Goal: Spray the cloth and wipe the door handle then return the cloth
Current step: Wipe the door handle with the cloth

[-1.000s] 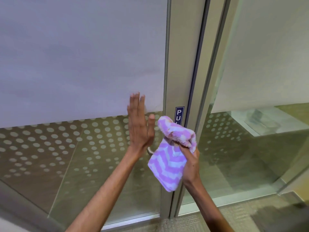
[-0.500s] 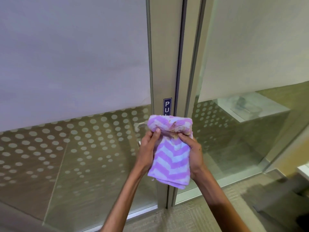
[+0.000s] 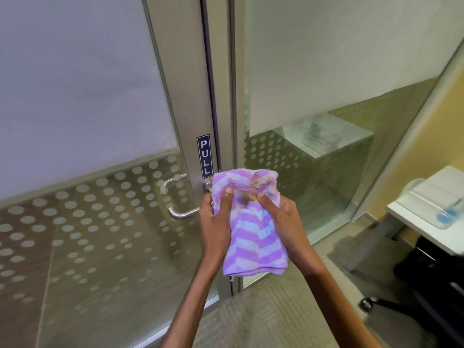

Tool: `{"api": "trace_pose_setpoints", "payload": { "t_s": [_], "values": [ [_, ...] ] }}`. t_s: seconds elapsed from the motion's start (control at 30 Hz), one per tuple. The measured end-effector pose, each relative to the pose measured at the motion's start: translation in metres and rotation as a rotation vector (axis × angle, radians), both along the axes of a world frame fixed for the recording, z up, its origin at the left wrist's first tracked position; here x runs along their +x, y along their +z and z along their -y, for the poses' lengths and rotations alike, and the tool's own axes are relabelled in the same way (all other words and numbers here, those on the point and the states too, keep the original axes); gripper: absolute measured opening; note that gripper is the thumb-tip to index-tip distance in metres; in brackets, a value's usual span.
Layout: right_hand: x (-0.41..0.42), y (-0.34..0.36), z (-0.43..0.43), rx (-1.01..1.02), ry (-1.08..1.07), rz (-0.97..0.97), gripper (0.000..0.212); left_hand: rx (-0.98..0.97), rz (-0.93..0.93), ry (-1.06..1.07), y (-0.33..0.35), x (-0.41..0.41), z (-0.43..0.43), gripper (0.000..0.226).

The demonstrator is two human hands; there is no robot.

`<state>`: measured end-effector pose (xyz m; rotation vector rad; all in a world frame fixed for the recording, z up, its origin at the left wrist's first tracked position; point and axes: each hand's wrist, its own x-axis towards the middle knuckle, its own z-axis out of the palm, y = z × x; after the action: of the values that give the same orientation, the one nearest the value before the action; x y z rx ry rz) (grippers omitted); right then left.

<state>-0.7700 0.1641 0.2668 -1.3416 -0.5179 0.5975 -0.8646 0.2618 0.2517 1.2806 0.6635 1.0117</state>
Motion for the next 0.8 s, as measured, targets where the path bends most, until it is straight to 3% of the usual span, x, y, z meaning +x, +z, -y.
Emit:
{"api": "trace_pose_setpoints", "payload": {
  "t_s": [0.2, 0.37, 0.5, 0.8],
  "values": [
    [0.031, -0.005, 0.034, -0.041, -0.087, 0.101, 0.019, 0.016, -0.030, -0.024, -0.004, 0.041, 0.025, 0.031],
    [0.069, -0.004, 0.072, -0.081, -0.154, 0.176, 0.024, 0.048, -0.061, -0.036, -0.003, 0.084, 0.058, 0.049],
    [0.106, -0.009, 0.109, -0.145, -0.237, 0.217, 0.030, 0.091, -0.086, -0.042, -0.001, 0.124, 0.095, 0.046],
    [0.186, -0.027, 0.205, -0.225, -0.352, 0.073, 0.030, 0.145, -0.144, -0.167, -0.020, 0.226, 0.172, 0.050]
  ]
}}
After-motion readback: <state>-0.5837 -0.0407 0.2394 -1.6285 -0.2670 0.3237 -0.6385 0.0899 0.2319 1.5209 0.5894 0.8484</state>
